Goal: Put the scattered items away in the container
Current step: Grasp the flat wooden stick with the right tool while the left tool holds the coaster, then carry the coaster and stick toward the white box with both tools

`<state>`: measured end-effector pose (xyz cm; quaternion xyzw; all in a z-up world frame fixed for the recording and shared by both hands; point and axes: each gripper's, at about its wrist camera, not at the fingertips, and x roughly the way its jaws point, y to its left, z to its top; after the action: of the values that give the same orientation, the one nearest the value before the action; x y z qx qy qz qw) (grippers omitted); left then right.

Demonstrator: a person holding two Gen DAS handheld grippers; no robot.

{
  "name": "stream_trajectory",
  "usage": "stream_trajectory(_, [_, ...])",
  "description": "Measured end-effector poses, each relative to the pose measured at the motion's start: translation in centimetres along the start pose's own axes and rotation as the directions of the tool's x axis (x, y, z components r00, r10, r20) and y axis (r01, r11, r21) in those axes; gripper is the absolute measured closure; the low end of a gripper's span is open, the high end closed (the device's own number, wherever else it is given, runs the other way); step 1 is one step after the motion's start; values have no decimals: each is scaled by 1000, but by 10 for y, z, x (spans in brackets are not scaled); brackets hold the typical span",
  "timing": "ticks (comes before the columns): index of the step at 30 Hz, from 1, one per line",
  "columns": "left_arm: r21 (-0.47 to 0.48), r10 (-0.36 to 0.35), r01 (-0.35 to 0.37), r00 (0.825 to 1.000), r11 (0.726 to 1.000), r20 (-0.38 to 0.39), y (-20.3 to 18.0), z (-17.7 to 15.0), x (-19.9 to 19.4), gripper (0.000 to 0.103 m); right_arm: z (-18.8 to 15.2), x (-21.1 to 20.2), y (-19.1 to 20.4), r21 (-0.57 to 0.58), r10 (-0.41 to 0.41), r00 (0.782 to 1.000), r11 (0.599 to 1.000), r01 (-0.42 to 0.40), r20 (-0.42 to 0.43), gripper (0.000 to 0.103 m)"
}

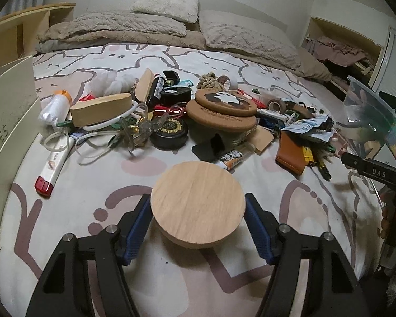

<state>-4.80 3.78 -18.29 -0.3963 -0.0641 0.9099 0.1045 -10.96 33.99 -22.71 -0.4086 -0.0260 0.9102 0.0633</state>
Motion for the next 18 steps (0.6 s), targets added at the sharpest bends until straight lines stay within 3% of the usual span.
stream_trajectory(9, [12, -1, 0, 1000, 1000, 30, 0, 4, -15, 34, -2, -33, 45, -125, 33, 994, 992, -21, 100, 4])
stream_trajectory(18, [31, 5, -7, 998, 1000, 66, -1, 17, -34, 34, 0, -56, 55, -131, 92, 984, 989, -71, 156, 4])
